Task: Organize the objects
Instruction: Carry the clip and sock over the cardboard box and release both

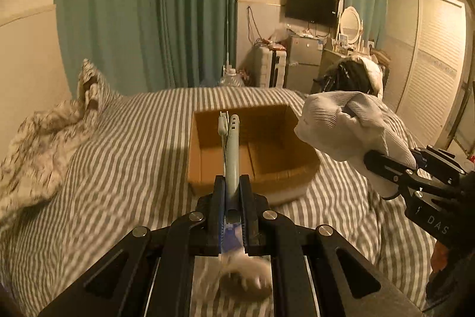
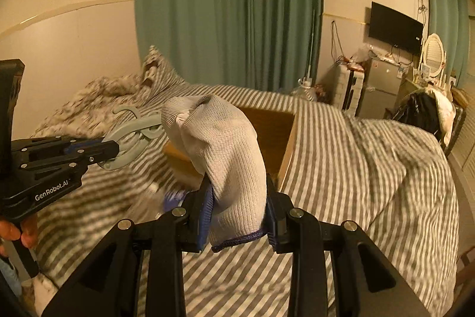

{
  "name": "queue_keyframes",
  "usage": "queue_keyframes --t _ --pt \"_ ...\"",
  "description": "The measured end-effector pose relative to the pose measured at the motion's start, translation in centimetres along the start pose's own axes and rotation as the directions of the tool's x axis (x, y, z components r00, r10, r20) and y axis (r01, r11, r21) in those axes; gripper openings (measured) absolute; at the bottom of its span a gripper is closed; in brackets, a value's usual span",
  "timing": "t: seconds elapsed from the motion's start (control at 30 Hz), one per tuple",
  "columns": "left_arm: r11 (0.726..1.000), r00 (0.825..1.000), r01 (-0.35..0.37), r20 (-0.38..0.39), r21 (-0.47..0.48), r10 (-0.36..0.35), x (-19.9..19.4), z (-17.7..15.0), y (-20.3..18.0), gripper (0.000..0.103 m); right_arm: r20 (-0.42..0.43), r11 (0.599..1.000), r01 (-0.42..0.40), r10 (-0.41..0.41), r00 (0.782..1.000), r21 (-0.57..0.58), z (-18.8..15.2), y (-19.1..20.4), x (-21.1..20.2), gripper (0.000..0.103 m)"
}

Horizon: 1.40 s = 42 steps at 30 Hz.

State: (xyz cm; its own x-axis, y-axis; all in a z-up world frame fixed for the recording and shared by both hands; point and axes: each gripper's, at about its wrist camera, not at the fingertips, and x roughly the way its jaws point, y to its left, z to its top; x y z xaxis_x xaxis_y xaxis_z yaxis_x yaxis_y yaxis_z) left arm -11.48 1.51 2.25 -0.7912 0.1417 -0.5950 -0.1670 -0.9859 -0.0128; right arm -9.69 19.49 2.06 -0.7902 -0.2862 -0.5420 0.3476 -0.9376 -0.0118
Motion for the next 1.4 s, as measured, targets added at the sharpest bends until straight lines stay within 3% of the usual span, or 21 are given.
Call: queue_keyframes --t 0.3,0.67,0.7,0.77,0.8,0.83,0.9,0.93,0.97,1.03,1.27,1.4 --pt "1.000 1.000 -0.003 -0.026 0.027 0.004 8.5 4.1 0.0 0.008 -0.016 0.999 0.021 -0.021 1.000 0.036 5.5 -3.1 8.3 0.030" --pt "1.000 0.992 0.007 -0.122 0.011 -0.005 16.9 3.5 1.2 0.009 -0.081 0.997 0.010 -0.004 0.997 0.072 5.5 -4.9 17.3 0.033" --pt "1.000 0.992 0.009 -0.129 0.008 -0.008 17.2 3.2 1.2 0.009 -0.082 0.998 0.011 -0.006 0.997 0.069 5.3 -5.0 17.4 0.039" --pt "1.000 0.991 0.017 -0.131 0.003 -0.016 17.2 3.1 1.3 0.011 -0.067 0.998 0.027 -0.023 0.997 0.059 5.1 -5.0 17.6 0.071" --pt "1.000 0.991 0.022 -0.134 0.001 -0.021 17.2 3.1 1.3 0.012 -0.053 0.997 0.042 -0.039 0.998 0.058 5.0 -5.1 17.3 0.077" --pt "1.000 0.990 0.028 -0.137 -0.002 -0.028 16.9 3.1 1.2 0.018 -0.033 0.997 0.054 -0.052 0.998 0.064 5.0 -5.2 16.9 0.079" --pt "1.000 0.991 0.021 -0.134 -0.010 -0.022 15.9 3.3 1.2 0.045 -0.010 0.996 0.036 -0.035 0.999 0.085 5.3 -5.5 16.1 0.079" --pt "1.000 0.993 0.011 -0.122 -0.015 -0.012 15.4 3.5 1.3 0.066 0.000 0.994 0.024 -0.024 1.000 0.102 5.5 -5.7 15.3 0.079" --pt "1.000 0.995 0.001 -0.101 -0.023 -0.004 14.5 3.7 1.2 0.074 0.006 0.994 0.022 -0.023 1.000 0.109 5.7 -5.8 14.7 0.079" --pt "0.999 0.998 0.005 -0.069 -0.039 -0.007 12.5 4.2 1.5 0.075 0.023 0.994 0.025 -0.028 0.999 0.111 6.1 -5.7 12.9 0.080" --pt "0.997 0.999 -0.034 0.026 -0.070 0.036 4.2 5.0 2.7 0.103 0.078 0.998 0.037 -0.041 0.996 0.058 7.3 -3.8 4.7 0.085" --pt "0.996 0.997 -0.049 0.055 -0.074 0.053 -0.1 4.3 3.6 0.103 0.100 0.999 0.021 -0.025 0.995 0.034 7.1 -2.5 0.2 0.089"
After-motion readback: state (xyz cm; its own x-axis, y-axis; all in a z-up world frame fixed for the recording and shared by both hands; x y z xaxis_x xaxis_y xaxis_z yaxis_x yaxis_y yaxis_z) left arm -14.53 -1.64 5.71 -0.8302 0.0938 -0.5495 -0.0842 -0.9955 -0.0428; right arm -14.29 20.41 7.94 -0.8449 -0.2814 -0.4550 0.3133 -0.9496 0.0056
